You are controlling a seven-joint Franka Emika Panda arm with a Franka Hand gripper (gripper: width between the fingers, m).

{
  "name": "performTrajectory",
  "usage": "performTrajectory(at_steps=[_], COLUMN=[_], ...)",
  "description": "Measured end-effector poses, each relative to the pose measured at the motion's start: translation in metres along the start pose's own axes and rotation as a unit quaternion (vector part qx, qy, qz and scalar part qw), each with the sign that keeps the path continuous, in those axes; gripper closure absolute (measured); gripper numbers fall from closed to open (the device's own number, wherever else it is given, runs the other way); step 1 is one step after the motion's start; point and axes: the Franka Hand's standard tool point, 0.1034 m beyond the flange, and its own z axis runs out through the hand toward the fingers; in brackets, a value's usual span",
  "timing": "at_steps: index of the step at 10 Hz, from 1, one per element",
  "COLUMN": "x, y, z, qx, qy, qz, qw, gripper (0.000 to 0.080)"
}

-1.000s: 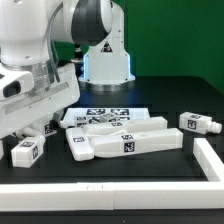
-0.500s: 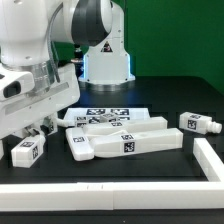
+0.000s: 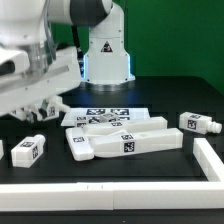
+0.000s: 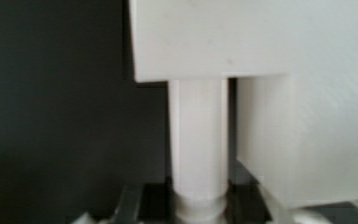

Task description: Assemble chair

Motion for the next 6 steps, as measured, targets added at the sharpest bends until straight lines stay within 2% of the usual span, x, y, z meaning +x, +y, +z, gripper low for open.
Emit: performTrajectory(at_steps=[1, 2, 3, 4, 5, 6], x=[0.011, 0.026, 0.039, 0.06, 0.083, 0.099], y=[-0.002, -0.012, -0.023, -0.033, -0.023, -0.009], z=[-0.009, -0.018, -0.039, -0.038, -0.035, -0.037], qx=[-0.003, -0.001, -0.001, -0.005, 0.003, -0.002], qy=[-0.004, -0.013, -0.016, -0.018, -0.042, -0.04], qz=[0.024, 0.041, 0.059, 0.105, 0.123, 0.125], qw=[1.0, 0.999, 0.998, 0.994, 0.992, 0.991], gripper=[0.0682, 0.0682, 0.0681, 0.0681, 0.0681, 0.0681])
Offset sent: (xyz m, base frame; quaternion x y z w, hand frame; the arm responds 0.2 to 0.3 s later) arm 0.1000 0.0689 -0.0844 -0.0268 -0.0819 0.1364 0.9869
